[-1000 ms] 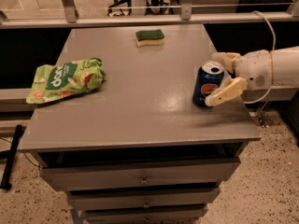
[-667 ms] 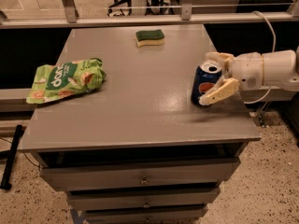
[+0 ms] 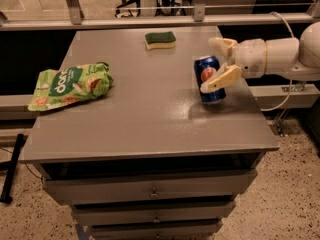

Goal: Knock pepsi can over

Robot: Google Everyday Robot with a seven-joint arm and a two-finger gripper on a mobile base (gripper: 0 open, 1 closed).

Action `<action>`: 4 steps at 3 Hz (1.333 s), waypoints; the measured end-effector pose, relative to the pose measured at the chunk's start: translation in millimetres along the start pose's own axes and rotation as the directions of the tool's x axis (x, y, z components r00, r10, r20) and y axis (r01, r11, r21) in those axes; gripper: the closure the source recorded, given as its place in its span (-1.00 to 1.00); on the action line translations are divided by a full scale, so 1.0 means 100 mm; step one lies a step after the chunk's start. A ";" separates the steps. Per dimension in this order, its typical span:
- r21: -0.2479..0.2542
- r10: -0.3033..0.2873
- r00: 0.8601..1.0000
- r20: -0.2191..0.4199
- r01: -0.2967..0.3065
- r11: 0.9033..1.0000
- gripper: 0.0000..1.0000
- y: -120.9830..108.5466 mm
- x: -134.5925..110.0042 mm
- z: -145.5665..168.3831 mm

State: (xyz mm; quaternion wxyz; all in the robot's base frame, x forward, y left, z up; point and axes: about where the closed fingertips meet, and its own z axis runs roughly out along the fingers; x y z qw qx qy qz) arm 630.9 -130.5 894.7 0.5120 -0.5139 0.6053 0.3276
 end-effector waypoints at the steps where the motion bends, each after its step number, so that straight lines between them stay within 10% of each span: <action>1: -0.004 -0.036 0.999 0.006 0.036 0.999 -1.00 -0.18 -0.27 0.09; 4: -0.017 0.008 0.997 -0.076 -0.010 1.000 -1.00 -0.24 -0.16 -0.17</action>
Offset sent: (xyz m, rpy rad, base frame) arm 0.0305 0.0033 0.0391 -0.0223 0.0113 0.0020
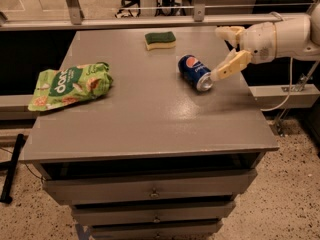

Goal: Knock pepsi can over

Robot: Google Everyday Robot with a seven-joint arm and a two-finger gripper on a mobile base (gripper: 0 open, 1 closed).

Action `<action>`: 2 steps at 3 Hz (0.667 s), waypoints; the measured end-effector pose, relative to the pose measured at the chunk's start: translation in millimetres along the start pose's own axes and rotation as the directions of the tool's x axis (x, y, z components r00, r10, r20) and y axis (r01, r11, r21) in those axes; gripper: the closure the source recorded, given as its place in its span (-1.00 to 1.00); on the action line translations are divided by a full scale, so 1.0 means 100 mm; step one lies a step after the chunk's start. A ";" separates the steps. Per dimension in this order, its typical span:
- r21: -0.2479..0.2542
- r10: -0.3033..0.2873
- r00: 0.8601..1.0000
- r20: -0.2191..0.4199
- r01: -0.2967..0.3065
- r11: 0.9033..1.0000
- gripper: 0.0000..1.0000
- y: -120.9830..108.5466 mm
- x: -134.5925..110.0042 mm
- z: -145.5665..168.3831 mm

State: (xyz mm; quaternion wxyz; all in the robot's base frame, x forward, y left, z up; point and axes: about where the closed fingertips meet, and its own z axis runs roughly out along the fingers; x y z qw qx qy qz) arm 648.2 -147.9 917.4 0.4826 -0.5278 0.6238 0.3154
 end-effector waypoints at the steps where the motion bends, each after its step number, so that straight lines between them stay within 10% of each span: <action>1: 0.021 -0.004 0.999 -0.040 0.005 1.000 -1.00 -0.04 0.11 -0.27; 2: 0.022 -0.006 0.999 -0.042 0.007 1.000 -1.00 -0.04 0.10 -0.29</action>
Offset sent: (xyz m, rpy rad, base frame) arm -0.0032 -0.0265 -0.0006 -0.0361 -0.0013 -0.0209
